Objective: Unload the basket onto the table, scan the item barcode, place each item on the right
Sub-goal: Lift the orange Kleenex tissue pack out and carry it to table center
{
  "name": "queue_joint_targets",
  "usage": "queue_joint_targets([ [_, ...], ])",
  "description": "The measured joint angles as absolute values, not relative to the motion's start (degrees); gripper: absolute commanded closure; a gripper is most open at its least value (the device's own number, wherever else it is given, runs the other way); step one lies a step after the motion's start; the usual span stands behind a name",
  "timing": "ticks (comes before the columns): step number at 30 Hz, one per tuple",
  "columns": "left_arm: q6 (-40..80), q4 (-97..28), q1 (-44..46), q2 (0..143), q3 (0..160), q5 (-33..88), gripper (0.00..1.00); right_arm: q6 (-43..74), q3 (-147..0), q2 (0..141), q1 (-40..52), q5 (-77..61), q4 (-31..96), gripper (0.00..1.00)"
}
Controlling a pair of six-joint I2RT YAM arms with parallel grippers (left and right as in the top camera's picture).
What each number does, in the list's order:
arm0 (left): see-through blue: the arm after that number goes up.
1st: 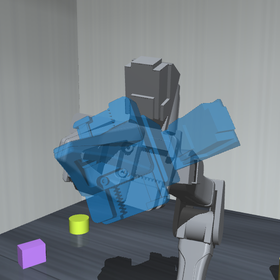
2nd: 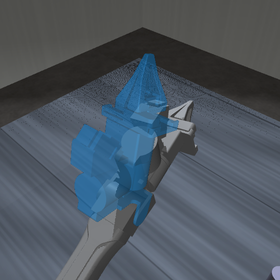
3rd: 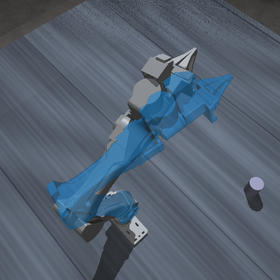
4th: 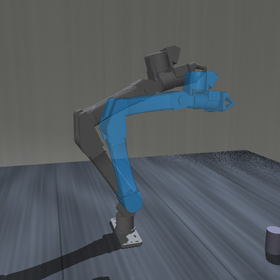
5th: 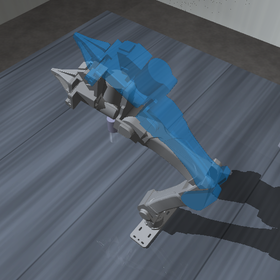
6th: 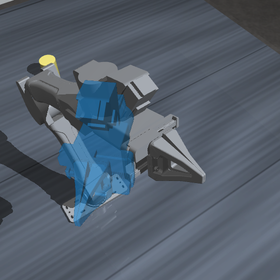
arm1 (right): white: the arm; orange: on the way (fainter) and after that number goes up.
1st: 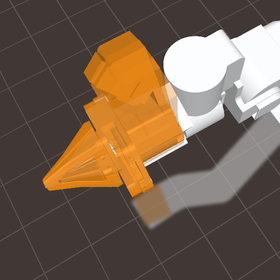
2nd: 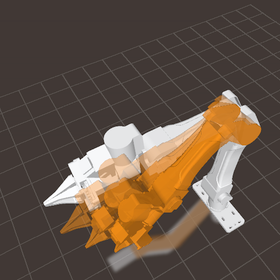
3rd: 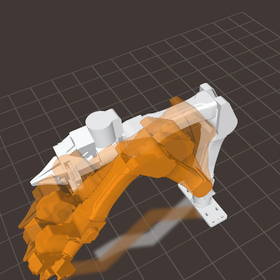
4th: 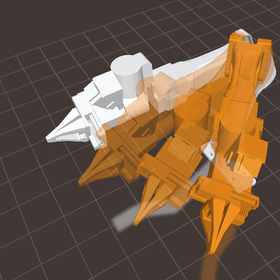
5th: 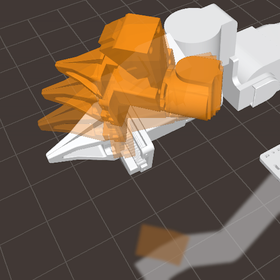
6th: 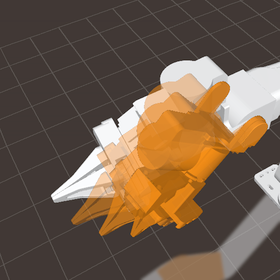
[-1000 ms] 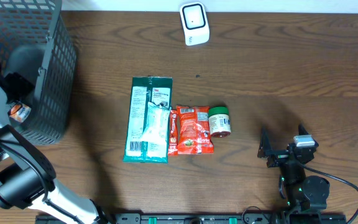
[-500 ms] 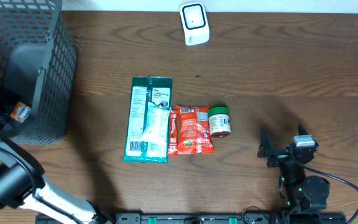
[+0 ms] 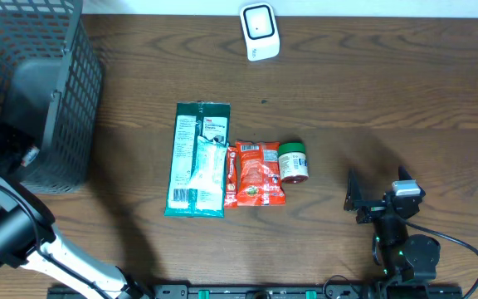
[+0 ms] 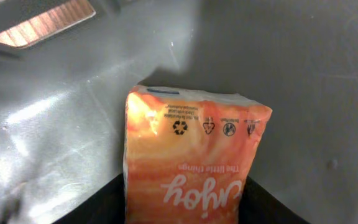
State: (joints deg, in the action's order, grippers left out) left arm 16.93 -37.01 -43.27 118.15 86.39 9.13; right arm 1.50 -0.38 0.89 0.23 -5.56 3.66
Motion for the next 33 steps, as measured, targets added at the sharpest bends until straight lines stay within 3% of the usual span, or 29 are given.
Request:
queue_joint_targets([
  [10,16.91,-37.12,-43.27,115.57,86.39,10.50,0.57,1.52,-0.38,0.89,0.23,-5.56,3.64,0.01],
  [17,16.93,-37.21,-40.47,94.02,86.67,10.63,0.57,1.50,-0.38,0.91,0.23,-5.56,3.66,0.01],
  [25,16.80,-49.21,-23.31,74.11,87.74,10.37,0.56,1.52,-0.38,0.89,0.23,-5.56,3.66,0.01],
  [33,16.69,-59.20,0.84,73.01,81.67,3.73,0.55,1.52,-0.38,0.89,0.23,-5.56,3.64,0.01],
])
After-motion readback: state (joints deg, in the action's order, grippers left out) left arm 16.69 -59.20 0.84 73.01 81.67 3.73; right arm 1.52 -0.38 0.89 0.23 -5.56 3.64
